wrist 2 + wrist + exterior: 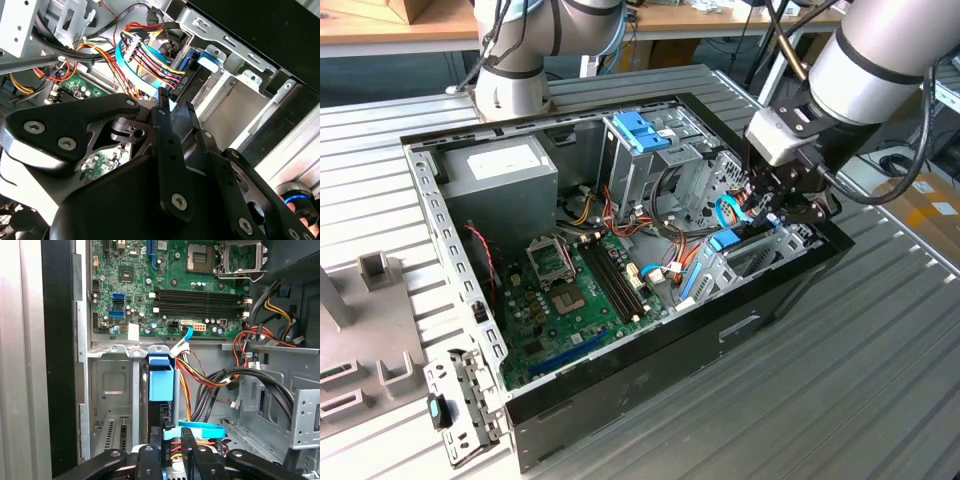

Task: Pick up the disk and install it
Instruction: 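Insert the second disk wire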

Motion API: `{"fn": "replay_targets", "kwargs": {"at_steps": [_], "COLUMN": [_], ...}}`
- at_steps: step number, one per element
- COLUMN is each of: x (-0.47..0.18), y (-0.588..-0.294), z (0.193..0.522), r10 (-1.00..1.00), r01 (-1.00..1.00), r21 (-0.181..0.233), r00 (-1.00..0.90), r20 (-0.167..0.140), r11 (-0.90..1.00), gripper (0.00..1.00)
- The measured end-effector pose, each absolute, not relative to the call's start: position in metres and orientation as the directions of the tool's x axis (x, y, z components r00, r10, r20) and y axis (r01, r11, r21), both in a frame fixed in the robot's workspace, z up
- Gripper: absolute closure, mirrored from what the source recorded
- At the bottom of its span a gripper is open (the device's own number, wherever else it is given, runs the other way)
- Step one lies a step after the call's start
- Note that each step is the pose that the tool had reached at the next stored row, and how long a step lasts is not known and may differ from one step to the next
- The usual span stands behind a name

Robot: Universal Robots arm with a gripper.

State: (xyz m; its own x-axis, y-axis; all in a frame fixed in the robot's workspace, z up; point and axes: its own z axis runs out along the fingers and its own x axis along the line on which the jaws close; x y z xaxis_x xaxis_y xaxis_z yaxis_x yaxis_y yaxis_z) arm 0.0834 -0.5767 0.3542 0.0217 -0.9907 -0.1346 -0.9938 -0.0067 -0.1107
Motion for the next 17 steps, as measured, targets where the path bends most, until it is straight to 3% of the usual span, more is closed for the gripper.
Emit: {"fn": "replay_targets", "kwargs": {"at_steps": [3,4,6,17], "x": [0.085,0.087,0.095,0.113], "y": [-0.576,-0.576,-0.576,-0.576], "z": [0.356,0.356,0.356,0.356], "r10": [-0.991,-0.991,-0.991,-0.991], "r01": [-0.994,-0.994,-0.996,-0.998], "r21": [-0.11,-0.106,-0.094,-0.069], "r00": [0.021,0.021,0.019,0.016], "r20": [-0.135,-0.135,-0.135,-0.131], "r11": [-0.007,-0.007,-0.007,-0.007], "gripper": [0.71,0.85,0.9,0.89]}}
